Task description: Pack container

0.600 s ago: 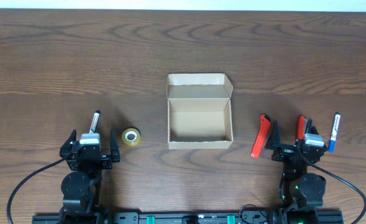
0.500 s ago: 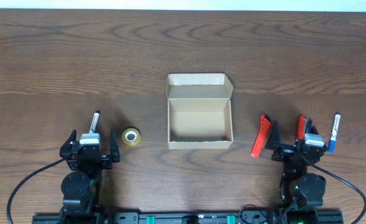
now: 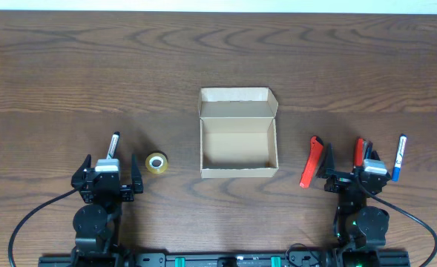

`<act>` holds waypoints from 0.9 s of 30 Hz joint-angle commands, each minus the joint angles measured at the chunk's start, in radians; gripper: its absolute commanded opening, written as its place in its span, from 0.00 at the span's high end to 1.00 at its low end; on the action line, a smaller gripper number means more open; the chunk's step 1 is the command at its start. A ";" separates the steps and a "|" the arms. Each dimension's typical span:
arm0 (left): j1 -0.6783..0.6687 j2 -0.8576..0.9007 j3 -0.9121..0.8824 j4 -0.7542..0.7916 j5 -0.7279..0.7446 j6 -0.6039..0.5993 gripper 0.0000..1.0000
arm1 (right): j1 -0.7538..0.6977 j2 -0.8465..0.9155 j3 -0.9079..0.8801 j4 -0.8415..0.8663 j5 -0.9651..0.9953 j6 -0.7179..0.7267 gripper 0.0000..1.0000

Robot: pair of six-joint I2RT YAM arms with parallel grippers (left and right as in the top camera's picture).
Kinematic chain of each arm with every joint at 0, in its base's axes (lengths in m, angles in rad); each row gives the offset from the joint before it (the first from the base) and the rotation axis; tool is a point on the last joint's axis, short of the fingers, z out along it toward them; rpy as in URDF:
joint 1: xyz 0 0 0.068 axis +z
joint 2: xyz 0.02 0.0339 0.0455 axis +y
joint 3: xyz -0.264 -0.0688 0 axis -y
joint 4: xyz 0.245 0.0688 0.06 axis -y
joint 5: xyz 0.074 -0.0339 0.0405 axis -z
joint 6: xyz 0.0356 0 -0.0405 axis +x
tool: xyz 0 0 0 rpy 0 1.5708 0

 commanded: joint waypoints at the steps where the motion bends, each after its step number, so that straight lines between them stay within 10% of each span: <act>1: 0.003 -0.009 -0.031 0.000 -0.006 -0.012 0.05 | -0.007 -0.006 -0.002 -0.004 0.016 0.013 0.01; 27: 0.003 -0.009 -0.031 0.000 -0.006 -0.012 0.05 | -0.007 -0.006 -0.002 -0.004 0.006 0.013 0.01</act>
